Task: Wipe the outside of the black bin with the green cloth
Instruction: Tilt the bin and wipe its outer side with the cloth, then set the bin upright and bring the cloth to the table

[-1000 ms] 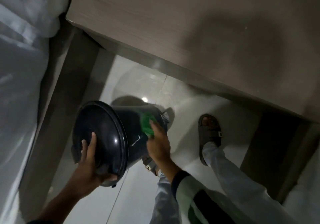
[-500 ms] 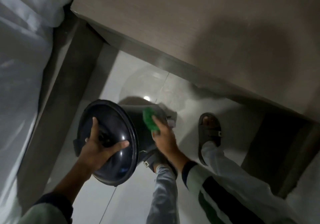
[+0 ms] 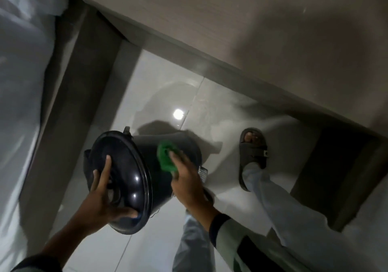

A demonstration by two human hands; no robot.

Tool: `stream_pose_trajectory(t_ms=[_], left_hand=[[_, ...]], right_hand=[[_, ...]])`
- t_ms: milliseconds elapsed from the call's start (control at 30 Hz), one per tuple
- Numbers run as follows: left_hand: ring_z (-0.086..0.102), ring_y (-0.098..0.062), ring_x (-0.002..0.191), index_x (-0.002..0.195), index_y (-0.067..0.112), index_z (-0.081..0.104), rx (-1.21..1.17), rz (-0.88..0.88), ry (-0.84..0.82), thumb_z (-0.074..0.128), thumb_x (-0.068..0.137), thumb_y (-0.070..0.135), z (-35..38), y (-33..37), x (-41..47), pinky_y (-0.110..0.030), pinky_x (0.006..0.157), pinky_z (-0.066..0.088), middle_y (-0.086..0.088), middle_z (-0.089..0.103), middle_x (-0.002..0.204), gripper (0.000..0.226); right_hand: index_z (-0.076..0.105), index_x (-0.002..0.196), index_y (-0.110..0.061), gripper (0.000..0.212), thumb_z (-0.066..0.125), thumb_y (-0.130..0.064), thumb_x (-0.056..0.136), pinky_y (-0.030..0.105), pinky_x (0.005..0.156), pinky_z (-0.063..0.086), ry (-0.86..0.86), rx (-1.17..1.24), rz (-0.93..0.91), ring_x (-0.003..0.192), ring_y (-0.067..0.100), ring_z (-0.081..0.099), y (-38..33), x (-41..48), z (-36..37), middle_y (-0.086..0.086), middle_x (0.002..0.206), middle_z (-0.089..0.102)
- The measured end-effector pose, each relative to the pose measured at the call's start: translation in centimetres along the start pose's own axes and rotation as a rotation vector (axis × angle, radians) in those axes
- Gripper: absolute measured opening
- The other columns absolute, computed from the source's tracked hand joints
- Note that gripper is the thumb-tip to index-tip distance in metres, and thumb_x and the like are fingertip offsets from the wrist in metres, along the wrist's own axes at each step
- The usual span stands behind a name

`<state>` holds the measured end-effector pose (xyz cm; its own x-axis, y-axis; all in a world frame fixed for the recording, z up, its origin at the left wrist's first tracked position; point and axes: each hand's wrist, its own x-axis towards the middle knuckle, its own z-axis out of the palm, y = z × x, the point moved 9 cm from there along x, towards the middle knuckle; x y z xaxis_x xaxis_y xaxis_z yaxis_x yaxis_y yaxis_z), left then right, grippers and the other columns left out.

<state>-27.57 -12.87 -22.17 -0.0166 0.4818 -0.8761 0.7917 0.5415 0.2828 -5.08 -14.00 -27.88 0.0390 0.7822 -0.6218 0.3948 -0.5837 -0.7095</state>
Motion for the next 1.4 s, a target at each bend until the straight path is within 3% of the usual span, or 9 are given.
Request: stream_pose_trajectory(t_ms=[200, 300, 400, 467, 600, 733, 967, 1167, 1400], left_hand=[[-0.017, -0.003, 0.140, 0.134, 0.074, -0.021, -0.063, 0.017, 0.007, 0.090, 0.014, 0.064, 0.2, -1.1, -0.6, -0.050, 0.120, 0.014, 0.004, -0.016, 0.167, 0.163], [-0.011, 0.002, 0.138, 0.139, 0.071, -0.016, -0.040, 0.043, 0.027, 0.094, 0.020, 0.058, 0.5, -0.5, -0.1, -0.045, 0.118, 0.017, 0.004, -0.009, 0.167, 0.163], [0.003, -0.009, 0.149, 0.141, 0.071, -0.007, -0.106, 0.032, 0.037, 0.096, 0.018, 0.057, -0.1, -0.7, -1.1, -0.045, 0.121, 0.018, 0.008, -0.001, 0.166, 0.161], [0.028, -0.020, 0.149, 0.147, 0.064, 0.002, -0.184, 0.023, 0.056, 0.096, 0.014, 0.057, -0.2, -0.3, -1.2, -0.048, 0.120, 0.027, 0.002, 0.014, 0.167, 0.163], [0.047, -0.026, 0.138, 0.153, 0.051, 0.012, -0.165, -0.037, 0.192, 0.087, 0.019, 0.070, -1.8, 2.9, 1.0, -0.048, 0.114, 0.038, -0.003, 0.047, 0.153, 0.155], [0.039, -0.037, 0.143, 0.156, 0.045, 0.003, -0.092, -0.137, 0.259, 0.085, 0.036, 0.071, -0.1, 7.0, 2.5, -0.046, 0.116, 0.033, -0.017, 0.029, 0.162, 0.147], [0.010, -0.052, 0.149, 0.156, 0.041, -0.005, -0.418, -0.373, 0.256, 0.074, 0.069, 0.066, 4.4, 12.8, 4.0, -0.058, 0.119, 0.024, -0.031, -0.011, 0.163, 0.120], [0.001, -0.052, 0.150, 0.156, 0.044, 0.002, -0.559, -0.393, 0.163, 0.057, 0.079, 0.073, 8.6, 17.7, 4.1, -0.060, 0.120, 0.014, -0.023, -0.027, 0.162, 0.099], [0.032, -0.036, 0.147, 0.148, 0.025, 0.043, -0.684, -0.181, 0.141, 0.038, 0.091, 0.068, 5.3, 20.5, 4.7, -0.052, 0.120, 0.026, -0.013, 0.042, 0.157, 0.071]], right_hand=[[0.036, 0.145, -0.026, 0.063, 0.045, -0.003, 0.087, 0.044, 0.112, 0.036, -0.102, -0.194, 0.375, 0.130, 0.039, 0.041, 5.5, 7.3, -0.5, 0.016, 0.143, 0.044], [0.050, 0.136, -0.024, 0.057, 0.047, 0.002, 0.085, 0.042, 0.108, 0.043, -0.224, -0.041, 0.201, 0.122, 0.036, 0.052, 0.2, 9.5, 1.6, 0.016, 0.137, 0.055], [0.060, 0.125, -0.016, 0.054, 0.044, 0.005, 0.078, 0.013, 0.103, 0.042, -0.359, 0.185, -0.030, 0.117, 0.021, 0.055, -6.7, 6.9, 4.8, 0.016, 0.134, 0.058], [0.056, 0.128, -0.027, 0.060, 0.044, 0.002, 0.077, 0.025, 0.102, 0.049, -0.276, 0.151, -0.056, 0.113, 0.022, 0.059, -6.2, 6.8, 3.3, 0.011, 0.133, 0.060], [0.043, 0.138, -0.034, 0.060, 0.045, -0.007, 0.084, 0.046, 0.095, 0.053, -0.060, -0.149, 0.357, 0.110, 0.038, 0.060, 1.8, 9.1, -3.7, 0.013, 0.131, 0.059], [0.050, 0.134, -0.021, 0.045, 0.047, -0.013, 0.090, 0.042, 0.095, 0.053, -0.075, 0.046, 0.584, 0.108, 0.035, 0.062, 4.4, 8.6, -5.7, 0.013, 0.125, 0.062], [0.060, 0.123, -0.014, 0.035, 0.058, -0.003, 0.091, 0.037, 0.092, 0.051, -0.141, 0.367, 0.404, 0.100, 0.024, 0.063, -1.6, 9.9, -13.4, 0.010, 0.116, 0.067], [0.063, 0.114, -0.019, 0.039, 0.066, -0.013, 0.076, 0.039, 0.087, 0.054, 0.065, -0.350, -0.143, 0.104, 0.032, 0.060, -11.5, 9.0, -21.0, 0.012, 0.112, 0.063], [0.063, 0.102, -0.017, 0.042, 0.061, -0.023, 0.061, 0.037, 0.068, 0.047, 0.581, -0.700, -0.633, 0.087, 0.032, 0.054, -20.7, 6.5, -30.3, 0.012, 0.091, 0.058]])
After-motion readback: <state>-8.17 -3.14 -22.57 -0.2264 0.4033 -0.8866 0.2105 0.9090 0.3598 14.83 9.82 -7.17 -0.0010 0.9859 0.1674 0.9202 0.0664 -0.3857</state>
